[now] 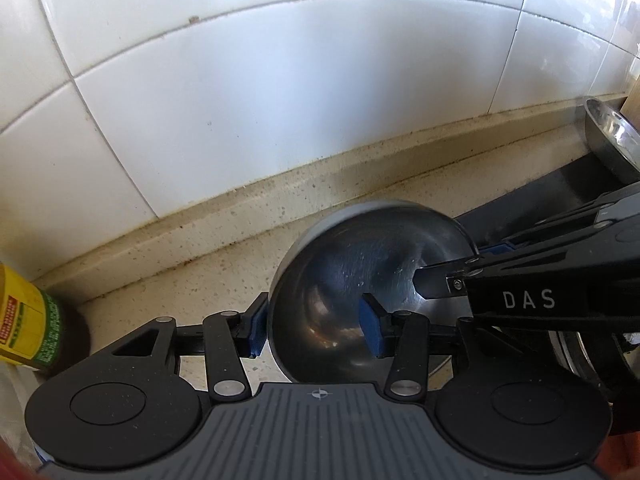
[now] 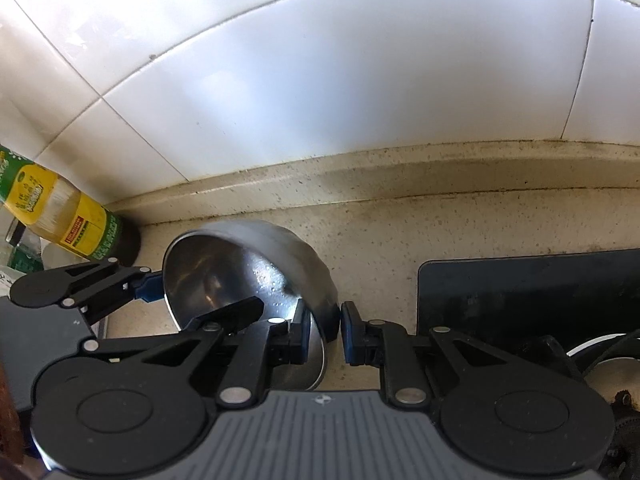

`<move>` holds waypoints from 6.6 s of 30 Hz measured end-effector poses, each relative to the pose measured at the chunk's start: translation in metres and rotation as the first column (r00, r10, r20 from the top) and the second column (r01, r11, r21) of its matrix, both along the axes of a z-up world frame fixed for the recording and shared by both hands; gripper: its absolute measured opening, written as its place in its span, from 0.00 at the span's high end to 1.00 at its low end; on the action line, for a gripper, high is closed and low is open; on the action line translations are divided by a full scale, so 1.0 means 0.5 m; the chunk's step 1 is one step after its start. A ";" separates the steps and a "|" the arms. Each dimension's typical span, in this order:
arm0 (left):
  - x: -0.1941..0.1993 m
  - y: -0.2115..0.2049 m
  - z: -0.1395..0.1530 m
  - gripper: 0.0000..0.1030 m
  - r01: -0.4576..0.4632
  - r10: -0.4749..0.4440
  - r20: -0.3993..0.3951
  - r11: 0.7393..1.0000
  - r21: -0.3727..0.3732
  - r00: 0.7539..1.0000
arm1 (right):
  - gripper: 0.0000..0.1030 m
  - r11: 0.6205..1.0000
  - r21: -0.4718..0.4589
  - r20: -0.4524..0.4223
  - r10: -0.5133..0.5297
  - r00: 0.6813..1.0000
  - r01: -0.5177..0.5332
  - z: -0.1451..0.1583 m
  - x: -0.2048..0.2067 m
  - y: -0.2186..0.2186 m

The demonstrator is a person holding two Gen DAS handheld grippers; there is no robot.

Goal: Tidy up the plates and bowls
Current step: 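Grip the wall-side steel bowl rim with both tools and lift it, then carry the lifted steel bowl with both tools over the bowl stack, then lower the bowl onto the bowl stack, open both tools and withdraw, then grip the nested steel bowl stack rim with the left tool while the right tool grips it, then lift the nested steel bowl stack off the counter with both tools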

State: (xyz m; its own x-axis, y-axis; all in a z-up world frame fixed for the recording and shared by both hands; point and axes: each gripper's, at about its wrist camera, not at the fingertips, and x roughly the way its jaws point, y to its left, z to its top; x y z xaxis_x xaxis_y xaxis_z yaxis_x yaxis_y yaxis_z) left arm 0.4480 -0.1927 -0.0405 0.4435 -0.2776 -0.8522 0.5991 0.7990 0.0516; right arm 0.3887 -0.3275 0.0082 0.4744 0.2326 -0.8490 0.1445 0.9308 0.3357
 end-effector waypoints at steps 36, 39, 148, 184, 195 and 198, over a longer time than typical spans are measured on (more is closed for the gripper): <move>-0.219 0.135 0.238 0.41 -0.025 0.044 0.195 0.995 -0.095 0.980 | 0.80 0.993 -0.025 0.172 0.119 0.978 -0.117 0.250 -0.200 0.122; -0.253 0.148 0.238 0.39 -0.026 0.043 0.192 0.996 -0.090 0.980 | 0.80 0.990 -0.015 0.151 0.142 0.978 -0.141 0.240 -0.222 0.137; -0.313 0.304 -0.090 0.00 0.258 -0.239 0.148 0.958 -0.124 0.960 | 0.40 0.980 0.157 -0.070 0.135 0.988 -0.123 -0.015 -0.153 0.166; -0.328 0.211 -0.133 0.00 0.152 -0.116 0.194 0.972 -0.182 0.974 | 0.24 0.930 0.318 -0.056 0.216 0.975 -0.187 -0.076 -0.062 0.164; -0.369 0.252 -0.139 0.00 0.105 -0.061 0.217 0.974 -0.199 0.974 | 0.24 0.927 0.333 -0.022 0.189 0.982 -0.172 -0.080 -0.077 0.161; -0.383 0.246 -0.135 0.00 0.095 -0.053 0.213 0.976 -0.195 0.976 | 0.24 0.928 0.332 -0.020 0.185 0.983 -0.168 -0.079 -0.078 0.164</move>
